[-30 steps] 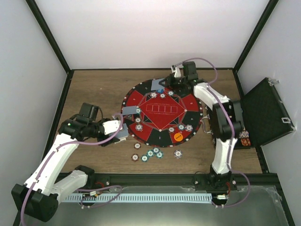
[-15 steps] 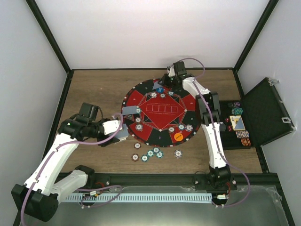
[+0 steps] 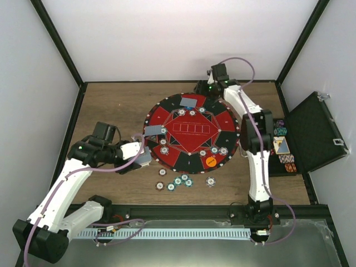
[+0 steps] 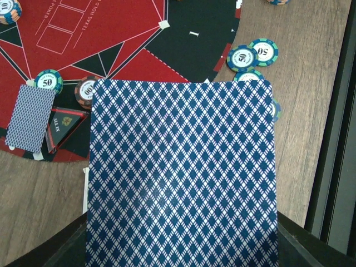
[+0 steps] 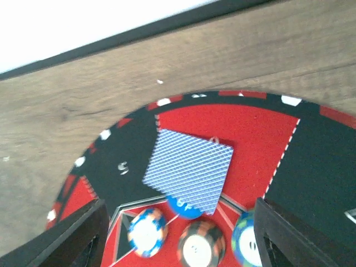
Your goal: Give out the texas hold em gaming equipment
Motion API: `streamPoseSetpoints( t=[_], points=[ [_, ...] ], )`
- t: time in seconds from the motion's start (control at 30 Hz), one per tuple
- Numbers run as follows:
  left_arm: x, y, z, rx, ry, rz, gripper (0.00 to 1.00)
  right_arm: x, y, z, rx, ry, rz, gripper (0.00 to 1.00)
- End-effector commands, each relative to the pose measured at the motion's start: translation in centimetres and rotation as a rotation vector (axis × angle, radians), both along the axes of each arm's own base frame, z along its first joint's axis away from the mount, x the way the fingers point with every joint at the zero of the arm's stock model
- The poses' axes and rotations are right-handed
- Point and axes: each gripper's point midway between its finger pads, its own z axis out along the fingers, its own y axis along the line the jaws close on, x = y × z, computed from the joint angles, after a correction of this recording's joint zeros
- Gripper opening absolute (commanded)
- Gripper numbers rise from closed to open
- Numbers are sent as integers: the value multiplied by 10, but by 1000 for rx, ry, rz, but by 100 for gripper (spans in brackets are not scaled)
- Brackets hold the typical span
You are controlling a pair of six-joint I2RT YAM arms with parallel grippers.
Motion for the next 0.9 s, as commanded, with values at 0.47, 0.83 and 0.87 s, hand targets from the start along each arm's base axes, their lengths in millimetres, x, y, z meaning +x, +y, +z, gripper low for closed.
streamPoseSetpoints(
  t=[0.47, 0.83, 0.87],
  points=[
    [-14, -4, 11, -73, 45, 28, 8, -315, 130, 106, 544, 41, 441, 89],
    [-20, -2, 1, -50, 21, -21, 8, -407, 197, 111, 658, 129, 660, 87],
    [-21, -2, 2, -51, 19, -23, 8, -411, 201, 112, 664, 130, 674, 87]
  ],
)
